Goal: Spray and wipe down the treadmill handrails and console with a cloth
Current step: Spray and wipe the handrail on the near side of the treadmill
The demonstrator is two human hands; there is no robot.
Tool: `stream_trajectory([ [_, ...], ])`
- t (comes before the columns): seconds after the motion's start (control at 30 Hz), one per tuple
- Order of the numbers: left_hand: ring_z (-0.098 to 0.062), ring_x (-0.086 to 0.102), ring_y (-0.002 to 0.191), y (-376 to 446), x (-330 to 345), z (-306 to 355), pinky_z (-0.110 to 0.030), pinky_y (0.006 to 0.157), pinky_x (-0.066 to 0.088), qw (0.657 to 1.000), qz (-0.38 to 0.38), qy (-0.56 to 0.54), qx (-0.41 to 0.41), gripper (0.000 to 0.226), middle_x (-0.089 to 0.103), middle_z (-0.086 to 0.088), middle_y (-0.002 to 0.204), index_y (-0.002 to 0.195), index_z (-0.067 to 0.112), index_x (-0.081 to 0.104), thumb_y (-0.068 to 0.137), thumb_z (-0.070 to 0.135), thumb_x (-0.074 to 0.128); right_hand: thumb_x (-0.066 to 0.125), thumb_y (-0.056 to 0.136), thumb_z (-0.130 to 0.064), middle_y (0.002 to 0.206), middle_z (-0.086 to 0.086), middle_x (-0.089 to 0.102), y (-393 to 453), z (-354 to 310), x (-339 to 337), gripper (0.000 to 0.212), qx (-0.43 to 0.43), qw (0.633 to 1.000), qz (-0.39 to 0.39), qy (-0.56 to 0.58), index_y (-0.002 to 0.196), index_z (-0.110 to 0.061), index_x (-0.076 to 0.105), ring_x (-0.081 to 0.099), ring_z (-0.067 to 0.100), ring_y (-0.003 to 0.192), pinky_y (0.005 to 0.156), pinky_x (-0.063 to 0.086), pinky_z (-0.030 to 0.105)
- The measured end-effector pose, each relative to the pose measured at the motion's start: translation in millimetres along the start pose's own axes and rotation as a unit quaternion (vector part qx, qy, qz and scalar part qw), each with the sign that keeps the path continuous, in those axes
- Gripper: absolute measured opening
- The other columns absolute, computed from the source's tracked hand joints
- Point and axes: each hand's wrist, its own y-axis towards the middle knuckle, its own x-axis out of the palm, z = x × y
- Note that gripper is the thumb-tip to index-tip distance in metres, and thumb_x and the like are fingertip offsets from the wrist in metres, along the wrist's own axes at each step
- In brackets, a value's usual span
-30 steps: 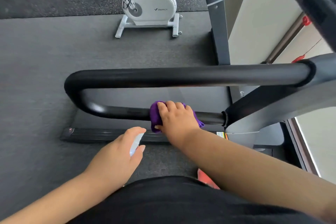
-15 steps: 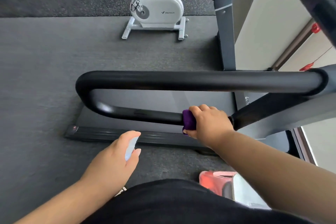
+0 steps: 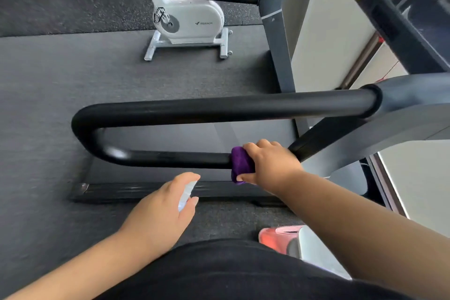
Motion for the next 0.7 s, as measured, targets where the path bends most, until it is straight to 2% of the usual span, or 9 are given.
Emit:
stream_trajectory([
  [0.17,-0.01,0.055,0.106,-9,-5,-12,-0.023,0.081,0.039,1.0,0.011,-0.013,-0.02,0.041,0.054,0.015,0.128,0.133,0.043,0.028,0.096,0.042,0.046,0.06,0.072,-0.08,0.103,-0.003,0.056,6,-8,4,0.069,0.004,1.0,0.014,-0.024,0.122,-0.034,0.046,0.056,0.025,0.097,0.078,0.055,0.043],
  [0.4,-0.011,0.054,0.111,-21,-13,-30,-0.023,0.083,0.038,0.998,0.026,-0.024,-0.05,0.04,0.052,0.017,0.133,0.133,0.043,0.03,0.096,0.041,0.047,0.055,0.074,-0.083,0.107,-0.009,0.058,13,-16,5,0.071,-0.024,0.999,0.02,-0.03,0.126,-0.036,0.045,0.058,0.02,0.096,0.077,0.055,0.039],
  [0.5,-0.01,0.053,0.111,-22,-14,-32,-0.022,0.082,0.036,0.998,0.012,-0.018,-0.061,0.039,0.051,0.017,0.133,0.133,0.044,0.028,0.097,0.042,0.044,0.053,0.075,-0.083,0.113,-0.007,0.059,19,-36,6,0.075,-0.036,0.999,0.022,-0.029,0.131,-0.035,0.043,0.058,0.022,0.102,0.082,0.054,0.039],
  [0.7,-0.013,0.054,0.111,-17,-13,-40,-0.027,0.089,0.042,0.999,-0.006,-0.019,-0.04,0.04,0.052,0.013,0.133,0.135,0.043,0.027,0.098,0.042,0.043,0.051,0.078,-0.082,0.124,-0.003,0.057,35,-82,10,0.079,-0.061,0.997,0.03,-0.03,0.137,-0.03,0.04,0.056,0.025,0.112,0.088,0.051,0.041],
])
